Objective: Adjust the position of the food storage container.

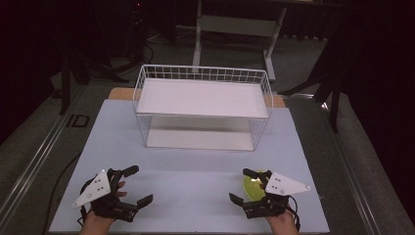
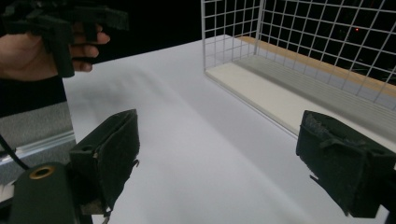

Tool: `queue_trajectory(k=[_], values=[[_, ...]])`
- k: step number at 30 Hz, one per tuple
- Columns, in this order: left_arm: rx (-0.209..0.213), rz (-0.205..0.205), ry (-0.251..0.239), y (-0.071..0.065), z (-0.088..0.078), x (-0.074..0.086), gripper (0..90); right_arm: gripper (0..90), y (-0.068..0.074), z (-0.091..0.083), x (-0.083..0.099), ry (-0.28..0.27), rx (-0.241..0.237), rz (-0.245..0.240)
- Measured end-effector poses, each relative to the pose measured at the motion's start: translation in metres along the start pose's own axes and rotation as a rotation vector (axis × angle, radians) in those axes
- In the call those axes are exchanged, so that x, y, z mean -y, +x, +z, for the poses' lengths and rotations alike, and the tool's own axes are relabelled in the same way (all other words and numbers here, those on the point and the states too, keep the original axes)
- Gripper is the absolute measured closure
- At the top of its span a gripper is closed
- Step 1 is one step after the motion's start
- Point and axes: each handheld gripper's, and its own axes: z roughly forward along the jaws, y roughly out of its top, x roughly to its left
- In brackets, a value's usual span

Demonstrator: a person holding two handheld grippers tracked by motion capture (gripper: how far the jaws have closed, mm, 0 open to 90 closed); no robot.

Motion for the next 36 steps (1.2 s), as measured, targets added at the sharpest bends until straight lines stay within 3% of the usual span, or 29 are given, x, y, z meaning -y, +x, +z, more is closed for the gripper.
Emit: queue_trajectory(k=[2,4,7,11,15,18,21,29,34,36], values=[[0.0,-0.003,0.006,0.0,0.001,0.001,1.8,11.5,-0.003,-0.003,-0.004,-0.016,0.031,0.012],[-0.008,0.001,0.005,0.001,0.0,0.0,1.8,11.5,-0.007,-0.006,-0.006,-0.024,0.019,0.029],[-0.016,-0.014,0.002,0.003,-0.001,0.001,1.8,12.9,-0.012,-0.013,-0.007,-0.021,0.065,0.016],[-0.028,-0.034,0.003,0.005,0.0,0.002,1.8,14.9,-0.026,-0.023,-0.002,0.013,0.121,0.021],[-0.042,-0.029,0.012,0.004,0.002,0.002,1.8,23.8,-0.039,-0.035,0.006,0.035,0.189,0.043],[-0.047,-0.027,0.018,0.004,0.003,0.003,1.8,28.6,-0.046,-0.041,0.01,0.047,0.208,0.052],[-0.049,-0.021,0.018,0.004,0.003,0.003,1.8,41.4,-0.059,-0.055,0.018,0.061,0.236,0.084],[-0.053,-0.021,0.008,0.004,0.002,0.002,1.8,74.4,-0.072,-0.078,0.036,0.116,0.334,0.086],[-0.051,-0.016,0.007,0.004,0.002,0.002,1.8,89.7,-0.077,-0.083,0.054,0.178,0.347,0.109],[-0.047,-0.014,0.003,0.003,0.002,0.001,1.8,89.8,-0.076,-0.084,0.062,0.199,0.348,0.111]])
